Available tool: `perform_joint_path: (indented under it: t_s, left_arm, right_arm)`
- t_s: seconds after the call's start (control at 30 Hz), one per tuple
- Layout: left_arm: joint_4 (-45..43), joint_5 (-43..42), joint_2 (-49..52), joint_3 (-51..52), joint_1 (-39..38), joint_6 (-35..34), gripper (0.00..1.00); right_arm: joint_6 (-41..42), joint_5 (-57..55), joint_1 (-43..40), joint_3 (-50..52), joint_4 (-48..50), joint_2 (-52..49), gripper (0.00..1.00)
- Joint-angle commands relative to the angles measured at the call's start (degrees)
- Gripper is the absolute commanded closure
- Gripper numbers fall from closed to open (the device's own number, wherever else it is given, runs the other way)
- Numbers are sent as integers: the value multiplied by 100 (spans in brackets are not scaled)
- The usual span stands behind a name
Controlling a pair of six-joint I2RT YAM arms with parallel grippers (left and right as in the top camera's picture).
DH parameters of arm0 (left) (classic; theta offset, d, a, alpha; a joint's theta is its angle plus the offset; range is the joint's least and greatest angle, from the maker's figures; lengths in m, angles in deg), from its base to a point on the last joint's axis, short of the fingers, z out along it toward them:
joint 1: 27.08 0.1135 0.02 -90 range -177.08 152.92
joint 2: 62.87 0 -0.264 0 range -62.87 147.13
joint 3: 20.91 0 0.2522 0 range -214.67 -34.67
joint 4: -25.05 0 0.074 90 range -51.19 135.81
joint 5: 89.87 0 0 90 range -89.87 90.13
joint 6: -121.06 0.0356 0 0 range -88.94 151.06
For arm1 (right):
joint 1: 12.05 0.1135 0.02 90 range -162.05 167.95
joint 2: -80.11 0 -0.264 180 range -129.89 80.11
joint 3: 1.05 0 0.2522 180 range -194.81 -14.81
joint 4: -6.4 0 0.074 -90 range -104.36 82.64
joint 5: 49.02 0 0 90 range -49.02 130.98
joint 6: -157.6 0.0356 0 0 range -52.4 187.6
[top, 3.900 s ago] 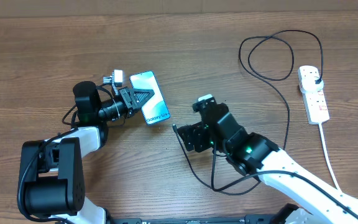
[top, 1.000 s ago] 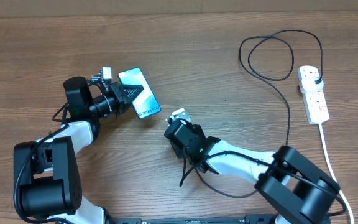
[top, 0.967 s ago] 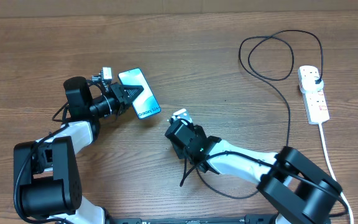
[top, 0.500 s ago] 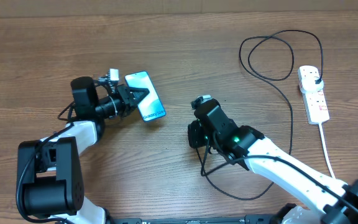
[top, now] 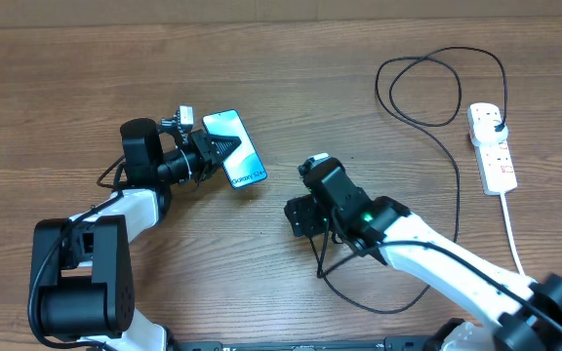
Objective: Plug charger to phone and switch on socket
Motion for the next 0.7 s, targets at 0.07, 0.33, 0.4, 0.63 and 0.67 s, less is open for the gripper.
perform_joint_path:
  t_s: [0.07,0.33,0.4,0.63,0.67]
  left_arm:
    - [-68,11,-92,-153,129,-20,96]
    - [-68,9,-92,-153,210,20,96]
    - [-68,9,-92,-153,212,24,96]
    - [-66,-17,-92,-153,212,122,96]
    - [-66,-17,-92,-153,212,125,96]
  right_arm:
    - [-632,-103,-7,-35,225,-643,14]
    - [-1091,-337,-7,-35,695,-1152,15]
    - [-1174,-337,-7,-35,774,-1198,12]
    - [-1250,-450,-7,-35,1023,-1478,0]
    - [-1248,-448,-7,-35,1036,-1519,0]
